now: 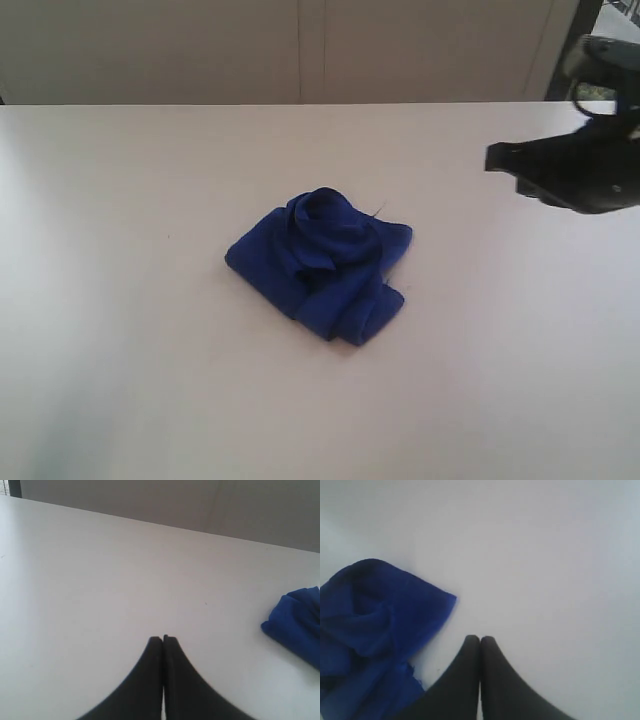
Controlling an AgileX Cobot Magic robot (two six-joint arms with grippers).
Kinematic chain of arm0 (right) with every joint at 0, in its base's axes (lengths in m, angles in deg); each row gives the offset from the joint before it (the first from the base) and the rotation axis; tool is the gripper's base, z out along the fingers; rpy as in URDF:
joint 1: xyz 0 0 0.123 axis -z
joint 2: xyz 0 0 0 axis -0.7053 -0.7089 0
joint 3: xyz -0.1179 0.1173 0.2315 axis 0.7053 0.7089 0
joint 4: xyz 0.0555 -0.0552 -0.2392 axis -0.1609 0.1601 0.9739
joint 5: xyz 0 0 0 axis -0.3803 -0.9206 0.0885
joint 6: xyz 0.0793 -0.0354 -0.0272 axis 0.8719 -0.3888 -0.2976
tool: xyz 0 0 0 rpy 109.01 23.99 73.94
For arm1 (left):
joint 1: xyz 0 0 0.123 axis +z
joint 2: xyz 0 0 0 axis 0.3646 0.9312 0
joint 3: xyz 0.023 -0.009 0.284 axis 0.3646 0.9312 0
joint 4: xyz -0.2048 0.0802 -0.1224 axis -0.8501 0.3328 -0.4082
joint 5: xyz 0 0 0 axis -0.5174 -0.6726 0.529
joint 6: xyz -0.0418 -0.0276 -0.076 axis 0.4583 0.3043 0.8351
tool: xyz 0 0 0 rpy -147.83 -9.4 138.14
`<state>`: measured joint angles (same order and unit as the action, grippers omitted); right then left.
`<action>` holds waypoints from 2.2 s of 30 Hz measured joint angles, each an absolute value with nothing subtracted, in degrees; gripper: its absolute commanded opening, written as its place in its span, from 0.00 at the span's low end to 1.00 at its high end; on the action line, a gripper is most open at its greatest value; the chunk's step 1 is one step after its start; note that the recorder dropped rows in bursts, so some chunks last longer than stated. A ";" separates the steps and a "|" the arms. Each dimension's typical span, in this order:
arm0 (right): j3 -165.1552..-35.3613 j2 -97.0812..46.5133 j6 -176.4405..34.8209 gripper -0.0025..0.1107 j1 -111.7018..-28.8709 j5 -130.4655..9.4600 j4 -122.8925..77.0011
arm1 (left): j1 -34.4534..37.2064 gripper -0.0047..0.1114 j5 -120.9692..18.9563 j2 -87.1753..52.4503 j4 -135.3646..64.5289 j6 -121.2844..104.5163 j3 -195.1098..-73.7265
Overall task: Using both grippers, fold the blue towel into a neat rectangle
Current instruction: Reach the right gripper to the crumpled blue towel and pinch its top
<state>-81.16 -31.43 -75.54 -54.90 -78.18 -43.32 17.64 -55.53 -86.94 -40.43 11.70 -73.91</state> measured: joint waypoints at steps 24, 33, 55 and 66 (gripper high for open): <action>-104.73 -68.63 -114.09 0.33 -58.56 -95.05 -83.50 | 17.64 0.04 -55.53 -86.94 -40.43 11.70 -73.91; -104.73 -69.16 -123.55 0.02 -58.56 -95.82 -89.69 | 17.64 0.04 -55.53 -86.94 -40.43 11.70 -73.91; -98.49 -53.49 -113.60 0.02 -58.56 -88.17 -71.99 | 17.64 0.04 -55.53 -86.94 -40.43 11.70 -73.91; -98.49 -53.75 -113.52 0.02 -58.56 -88.41 -72.11 | 17.64 0.04 -52.38 -86.94 -40.43 10.63 -73.91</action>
<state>-98.49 -53.75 -113.52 -58.56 -88.41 -72.11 17.64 -52.38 -86.94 -40.43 10.63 -73.91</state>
